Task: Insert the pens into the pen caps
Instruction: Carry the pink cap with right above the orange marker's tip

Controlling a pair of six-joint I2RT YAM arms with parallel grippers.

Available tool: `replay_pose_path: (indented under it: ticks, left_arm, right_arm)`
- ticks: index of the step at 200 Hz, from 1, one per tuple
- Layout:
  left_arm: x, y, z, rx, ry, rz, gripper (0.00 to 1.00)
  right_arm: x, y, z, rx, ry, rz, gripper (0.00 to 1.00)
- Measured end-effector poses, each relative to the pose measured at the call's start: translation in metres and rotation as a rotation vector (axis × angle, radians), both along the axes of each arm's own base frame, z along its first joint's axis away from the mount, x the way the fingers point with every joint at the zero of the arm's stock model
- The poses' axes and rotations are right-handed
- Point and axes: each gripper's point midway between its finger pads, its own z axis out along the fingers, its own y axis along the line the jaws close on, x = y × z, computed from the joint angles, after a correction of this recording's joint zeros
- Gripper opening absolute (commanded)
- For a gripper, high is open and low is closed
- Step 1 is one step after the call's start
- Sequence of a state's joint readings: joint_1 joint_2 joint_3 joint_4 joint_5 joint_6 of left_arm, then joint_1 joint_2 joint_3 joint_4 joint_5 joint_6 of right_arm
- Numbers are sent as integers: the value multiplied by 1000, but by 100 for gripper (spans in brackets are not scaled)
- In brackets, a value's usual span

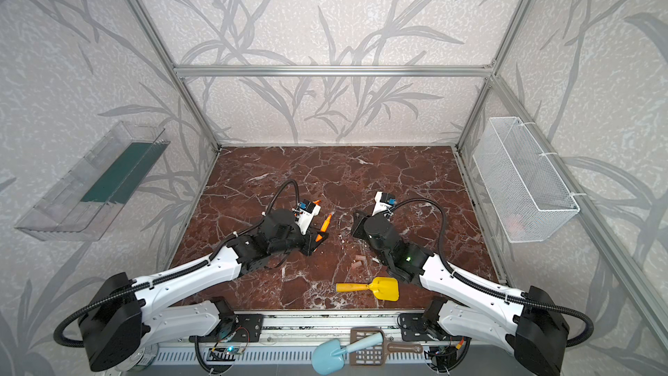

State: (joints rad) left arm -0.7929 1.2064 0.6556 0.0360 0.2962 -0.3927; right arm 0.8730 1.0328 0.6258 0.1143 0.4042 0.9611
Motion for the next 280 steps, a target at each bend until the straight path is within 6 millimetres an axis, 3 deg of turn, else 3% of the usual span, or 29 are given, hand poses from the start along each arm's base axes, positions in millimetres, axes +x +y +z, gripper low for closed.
replay_pose_path:
  ticks: [51,127,194,280]
  left_arm:
    - [-7,-18,-7,1,47,-69,0]
    - [-12,-22,-6,-6,51,-102,0]
    - [-13,-23,-6,-6,51,-103,0]
    - [-11,-22,-5,-4,41,-92,0]
  right_arm:
    - [12,4,9,103,-6,4,15]
    - [18,31,-30,90,95,67,12]
    - [19,37,-20,124,83,86,11]
    - [12,42,-22,156,108,125,9]
